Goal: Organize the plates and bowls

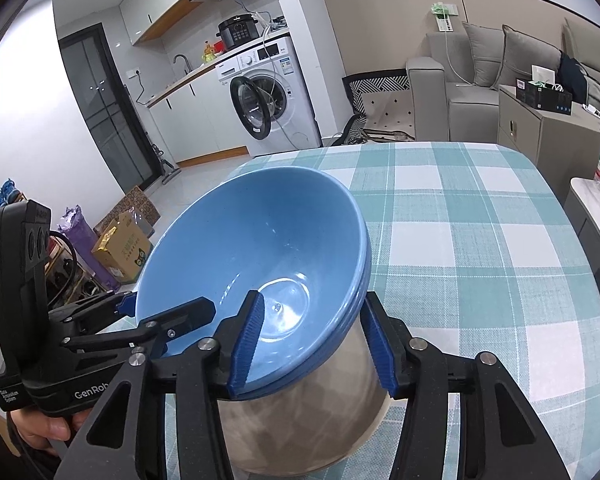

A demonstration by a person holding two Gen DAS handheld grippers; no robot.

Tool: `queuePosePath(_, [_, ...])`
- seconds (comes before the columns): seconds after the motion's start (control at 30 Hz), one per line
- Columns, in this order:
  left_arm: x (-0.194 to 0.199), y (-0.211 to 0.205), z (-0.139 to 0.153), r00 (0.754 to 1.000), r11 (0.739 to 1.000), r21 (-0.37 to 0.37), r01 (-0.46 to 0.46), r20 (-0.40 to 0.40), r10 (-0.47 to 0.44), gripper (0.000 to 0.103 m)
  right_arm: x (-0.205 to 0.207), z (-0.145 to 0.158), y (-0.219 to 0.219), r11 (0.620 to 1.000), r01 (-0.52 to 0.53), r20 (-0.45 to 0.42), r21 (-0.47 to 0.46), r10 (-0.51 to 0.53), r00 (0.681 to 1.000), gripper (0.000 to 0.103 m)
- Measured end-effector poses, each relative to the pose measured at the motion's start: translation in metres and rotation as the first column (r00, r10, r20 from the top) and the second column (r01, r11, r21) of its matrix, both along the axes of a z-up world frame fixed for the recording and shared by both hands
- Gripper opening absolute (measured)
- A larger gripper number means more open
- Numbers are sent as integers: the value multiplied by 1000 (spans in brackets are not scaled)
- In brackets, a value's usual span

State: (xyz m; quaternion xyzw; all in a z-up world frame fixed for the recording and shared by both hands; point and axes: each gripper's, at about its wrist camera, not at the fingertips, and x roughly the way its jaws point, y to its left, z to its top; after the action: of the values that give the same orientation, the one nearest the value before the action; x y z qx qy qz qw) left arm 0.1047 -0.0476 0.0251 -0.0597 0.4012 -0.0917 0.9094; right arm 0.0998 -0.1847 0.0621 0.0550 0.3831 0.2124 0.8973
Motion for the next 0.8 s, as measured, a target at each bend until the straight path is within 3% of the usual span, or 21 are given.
queuePosePath(0.2, [-1, -1, 0, 1000, 1000, 21, 9, 2, -9, 58, -1, 1, 0, 1000, -7, 0, -5, 7, 1000, 53])
queuePosePath(0.3, [-3, -2, 3, 1000, 999, 42, 7, 22, -8, 69, 0, 1, -1, 1000, -13, 5, -11, 13, 1000, 54])
queuePosePath(0.43, [-10, 1, 8, 997, 999, 48, 25, 66, -28, 81, -1, 6, -7, 1000, -14, 35, -2, 14, 999, 82])
queuePosePath(0.5, [-13, 2, 11, 995, 998, 66, 18, 93, -24, 83, -2, 9, -11, 1000, -13, 51, -5, 13, 999, 86])
queuePosePath(0.63, [-21, 9, 16, 990, 998, 65, 18, 137, -27, 101, -3, 12, -22, 999, 29, 79, -26, -27, 997, 99])
queuePosePath(0.8, [-30, 17, 20, 979, 998, 63, 7, 202, -19, 103, -15, 20, -33, 998, 32, 144, -59, -23, 989, 102])
